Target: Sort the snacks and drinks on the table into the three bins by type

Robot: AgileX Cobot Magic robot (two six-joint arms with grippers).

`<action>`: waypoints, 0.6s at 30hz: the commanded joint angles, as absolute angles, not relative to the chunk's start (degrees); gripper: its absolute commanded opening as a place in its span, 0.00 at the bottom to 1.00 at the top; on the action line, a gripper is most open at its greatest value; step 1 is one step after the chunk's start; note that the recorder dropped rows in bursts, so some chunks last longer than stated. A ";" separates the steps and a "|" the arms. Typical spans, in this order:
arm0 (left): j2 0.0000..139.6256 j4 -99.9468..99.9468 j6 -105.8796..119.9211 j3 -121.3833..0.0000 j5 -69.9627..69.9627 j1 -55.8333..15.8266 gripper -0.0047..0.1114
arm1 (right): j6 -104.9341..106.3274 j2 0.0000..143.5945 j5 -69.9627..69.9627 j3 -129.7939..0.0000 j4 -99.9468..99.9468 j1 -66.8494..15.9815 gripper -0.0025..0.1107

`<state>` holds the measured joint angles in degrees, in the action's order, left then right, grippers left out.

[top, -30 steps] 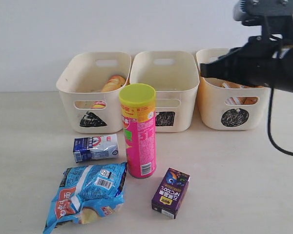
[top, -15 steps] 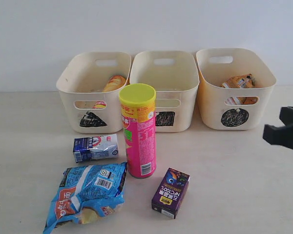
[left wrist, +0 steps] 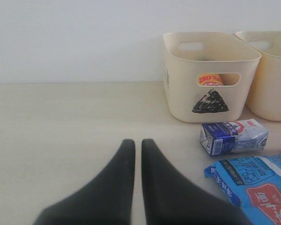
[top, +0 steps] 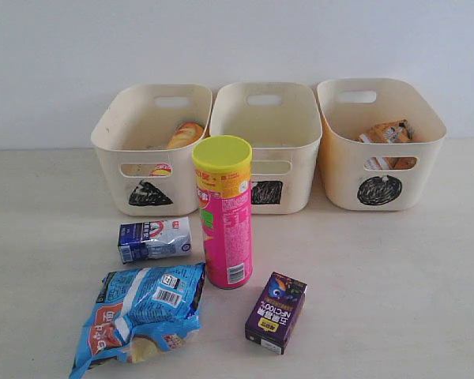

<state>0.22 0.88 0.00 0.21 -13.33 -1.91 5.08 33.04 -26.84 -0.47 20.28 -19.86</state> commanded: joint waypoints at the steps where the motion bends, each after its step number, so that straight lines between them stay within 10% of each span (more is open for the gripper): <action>1: 0.00 1.01 -0.39 0.00 -12.03 -1.78 0.07 | 3.10 26.86 -22.30 0.00 16.55 -19.55 0.02; 18: 0.00 15.69 -23.04 0.00 14.92 -1.78 0.07 | 1.79 21.81 -18.86 0.00 16.08 -19.55 0.02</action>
<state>0.22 15.20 -18.68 0.21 8.22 -1.91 2.07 21.96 -19.00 -0.38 16.78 -19.86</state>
